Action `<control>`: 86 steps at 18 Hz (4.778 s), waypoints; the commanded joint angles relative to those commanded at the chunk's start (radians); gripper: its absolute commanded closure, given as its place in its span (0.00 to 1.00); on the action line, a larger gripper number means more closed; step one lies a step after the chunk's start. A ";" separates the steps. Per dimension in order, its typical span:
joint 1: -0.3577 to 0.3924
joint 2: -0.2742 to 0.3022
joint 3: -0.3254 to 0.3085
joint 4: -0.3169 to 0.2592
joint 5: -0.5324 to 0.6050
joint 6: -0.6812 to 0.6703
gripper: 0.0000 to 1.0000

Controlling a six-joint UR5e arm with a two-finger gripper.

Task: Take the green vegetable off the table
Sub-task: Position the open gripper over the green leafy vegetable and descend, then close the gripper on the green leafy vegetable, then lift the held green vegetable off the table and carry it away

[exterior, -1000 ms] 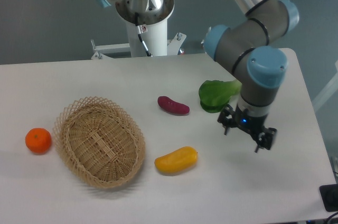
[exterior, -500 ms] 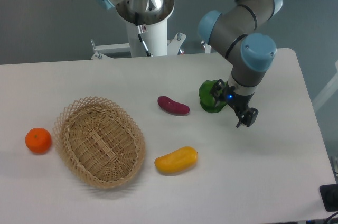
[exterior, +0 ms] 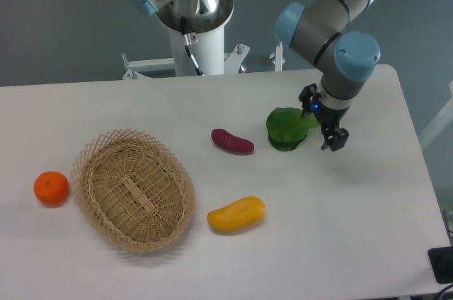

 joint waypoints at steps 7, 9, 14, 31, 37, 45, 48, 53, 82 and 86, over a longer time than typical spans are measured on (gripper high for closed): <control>-0.005 0.006 -0.049 0.014 0.026 0.000 0.00; 0.003 0.006 -0.057 0.017 0.026 0.000 0.00; 0.012 0.006 -0.124 0.133 0.028 -0.003 0.00; 0.009 -0.002 -0.149 0.170 0.028 -0.126 0.39; 0.009 -0.002 -0.135 0.170 0.029 -0.126 0.68; -0.003 0.008 -0.068 0.149 0.037 -0.132 0.68; -0.031 0.008 -0.019 0.126 0.035 -0.179 0.68; -0.080 0.006 0.070 0.087 0.023 -0.307 0.70; -0.238 -0.314 0.727 -0.213 -0.009 -0.646 0.72; -0.236 -0.324 0.739 -0.215 -0.009 -0.634 0.72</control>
